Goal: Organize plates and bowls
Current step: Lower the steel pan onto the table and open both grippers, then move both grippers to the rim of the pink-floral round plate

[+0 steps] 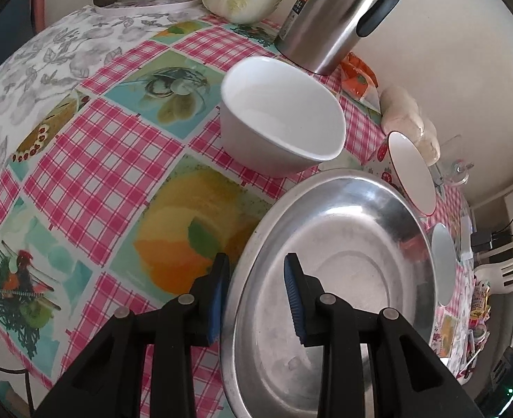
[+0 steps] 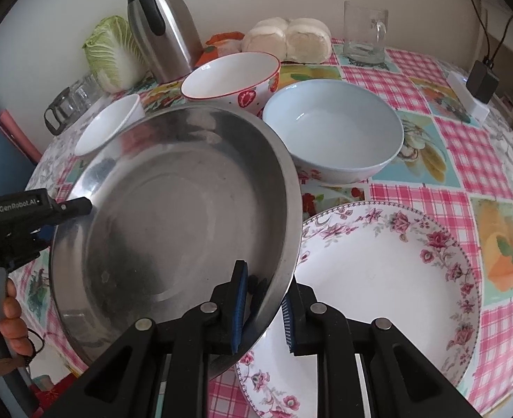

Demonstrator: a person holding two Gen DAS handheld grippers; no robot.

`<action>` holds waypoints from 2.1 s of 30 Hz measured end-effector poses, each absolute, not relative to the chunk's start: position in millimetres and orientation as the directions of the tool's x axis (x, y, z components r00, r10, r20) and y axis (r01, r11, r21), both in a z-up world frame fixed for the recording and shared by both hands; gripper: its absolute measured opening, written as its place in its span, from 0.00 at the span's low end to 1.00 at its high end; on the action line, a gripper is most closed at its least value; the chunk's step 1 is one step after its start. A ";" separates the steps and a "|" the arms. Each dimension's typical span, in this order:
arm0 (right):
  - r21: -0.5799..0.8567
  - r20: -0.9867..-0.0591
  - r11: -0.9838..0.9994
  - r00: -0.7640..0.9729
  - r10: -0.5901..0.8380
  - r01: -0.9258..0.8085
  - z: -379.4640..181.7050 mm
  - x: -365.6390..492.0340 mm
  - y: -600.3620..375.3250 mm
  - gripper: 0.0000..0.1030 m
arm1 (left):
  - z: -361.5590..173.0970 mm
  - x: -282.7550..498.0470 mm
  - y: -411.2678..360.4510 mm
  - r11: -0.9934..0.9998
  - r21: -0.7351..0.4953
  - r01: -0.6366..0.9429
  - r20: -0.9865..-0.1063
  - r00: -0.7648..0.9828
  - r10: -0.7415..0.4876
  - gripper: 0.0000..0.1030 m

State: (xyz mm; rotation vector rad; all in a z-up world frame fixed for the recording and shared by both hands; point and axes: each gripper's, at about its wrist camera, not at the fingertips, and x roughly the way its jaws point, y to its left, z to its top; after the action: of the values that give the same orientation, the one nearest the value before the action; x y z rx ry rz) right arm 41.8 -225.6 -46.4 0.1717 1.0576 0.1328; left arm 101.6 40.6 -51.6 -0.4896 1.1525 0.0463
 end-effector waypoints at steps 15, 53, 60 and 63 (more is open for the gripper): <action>0.220 -0.836 0.976 0.514 0.191 -0.005 -31.1 36.0 -230.2 0.40 | -33.3 95.0 37.4 0.918 -0.301 -0.258 -0.893 0.414 -0.176 0.59; 0.254 -0.686 0.963 0.718 0.113 0.091 4.8 17.8 -279.7 1.00 | 37.3 72.4 -10.5 0.979 -0.205 -0.005 -0.694 0.706 -0.142 1.00; 0.286 -0.673 0.934 0.738 0.037 0.213 10.3 2.9 -331.4 1.00 | 52.5 56.5 -43.1 0.965 -0.244 0.090 -0.649 0.725 -0.232 1.00; 0.301 -0.664 0.920 0.748 0.013 0.252 13.0 -4.9 -352.6 1.00 | 58.1 47.6 -57.0 0.960 -0.254 0.118 -0.631 0.732 -0.257 1.00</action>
State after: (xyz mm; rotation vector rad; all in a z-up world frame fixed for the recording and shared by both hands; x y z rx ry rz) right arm -4.9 -352.6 13.0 0.3899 0.7182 -0.1343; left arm 47.6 -57.0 58.1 -0.2030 0.7214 -0.2079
